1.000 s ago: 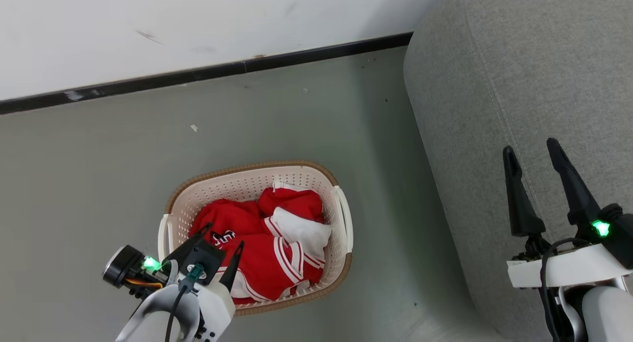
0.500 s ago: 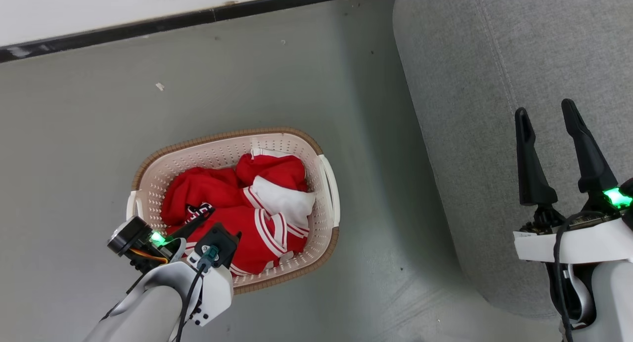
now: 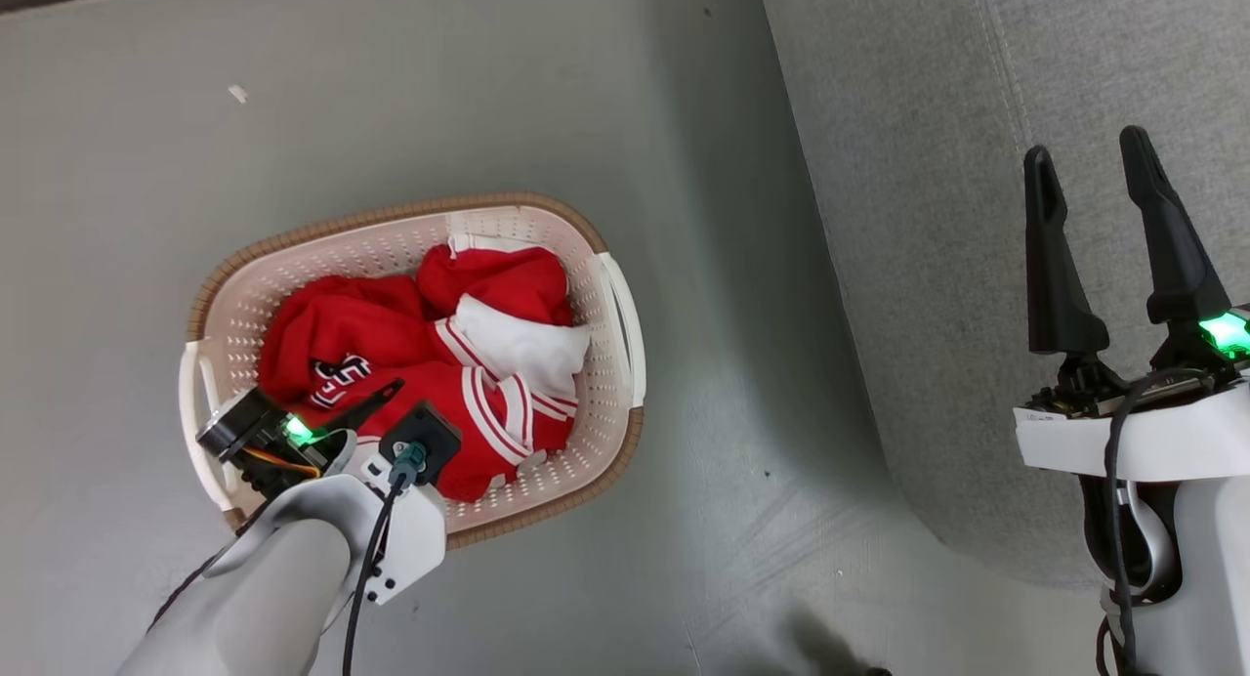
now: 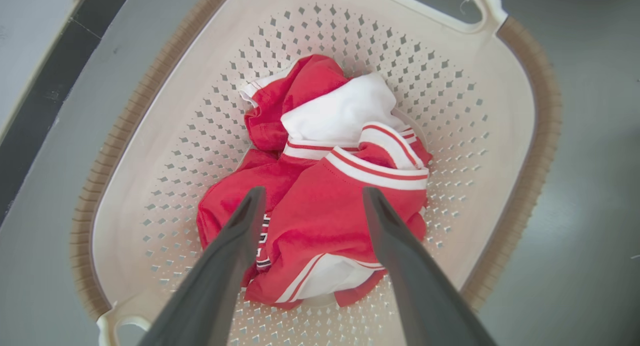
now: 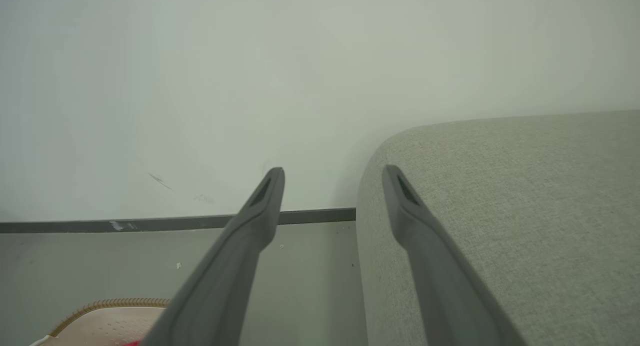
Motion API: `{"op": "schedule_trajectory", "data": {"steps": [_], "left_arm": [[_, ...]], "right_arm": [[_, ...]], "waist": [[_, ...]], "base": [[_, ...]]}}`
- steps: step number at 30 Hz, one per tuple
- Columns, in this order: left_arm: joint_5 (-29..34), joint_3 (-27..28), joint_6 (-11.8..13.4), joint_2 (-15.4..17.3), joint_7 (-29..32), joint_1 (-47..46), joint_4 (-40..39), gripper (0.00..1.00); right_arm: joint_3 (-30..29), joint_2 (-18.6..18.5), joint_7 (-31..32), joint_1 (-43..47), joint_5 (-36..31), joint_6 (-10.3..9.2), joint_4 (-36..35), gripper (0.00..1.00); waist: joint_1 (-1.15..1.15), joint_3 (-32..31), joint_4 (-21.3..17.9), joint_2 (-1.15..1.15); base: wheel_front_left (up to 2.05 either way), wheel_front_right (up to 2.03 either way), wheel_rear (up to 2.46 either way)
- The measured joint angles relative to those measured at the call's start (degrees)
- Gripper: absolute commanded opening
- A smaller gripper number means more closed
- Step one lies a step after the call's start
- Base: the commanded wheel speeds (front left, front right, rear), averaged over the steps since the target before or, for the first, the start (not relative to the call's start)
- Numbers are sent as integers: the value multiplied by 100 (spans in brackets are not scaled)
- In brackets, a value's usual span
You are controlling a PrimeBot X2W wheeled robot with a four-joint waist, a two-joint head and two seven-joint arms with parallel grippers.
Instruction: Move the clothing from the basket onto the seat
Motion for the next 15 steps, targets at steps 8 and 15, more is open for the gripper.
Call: {"op": "schedule_trajectory", "data": {"steps": [8, 15], "left_arm": [[170, -52, -40, -2, 0, -286, 326, 100], [279, -96, -40, 18, 0, -563, 573, 100]], "right_arm": [[30, 0, 0, -229, 47, 0, -20, 100], [84, 0, 0, -405, 67, 0, -24, 100]], "waist": [[0, 363, -132, 0], [0, 648, -234, 0]], "base": [[0, 0, 0], [0, 0, 0]]}}
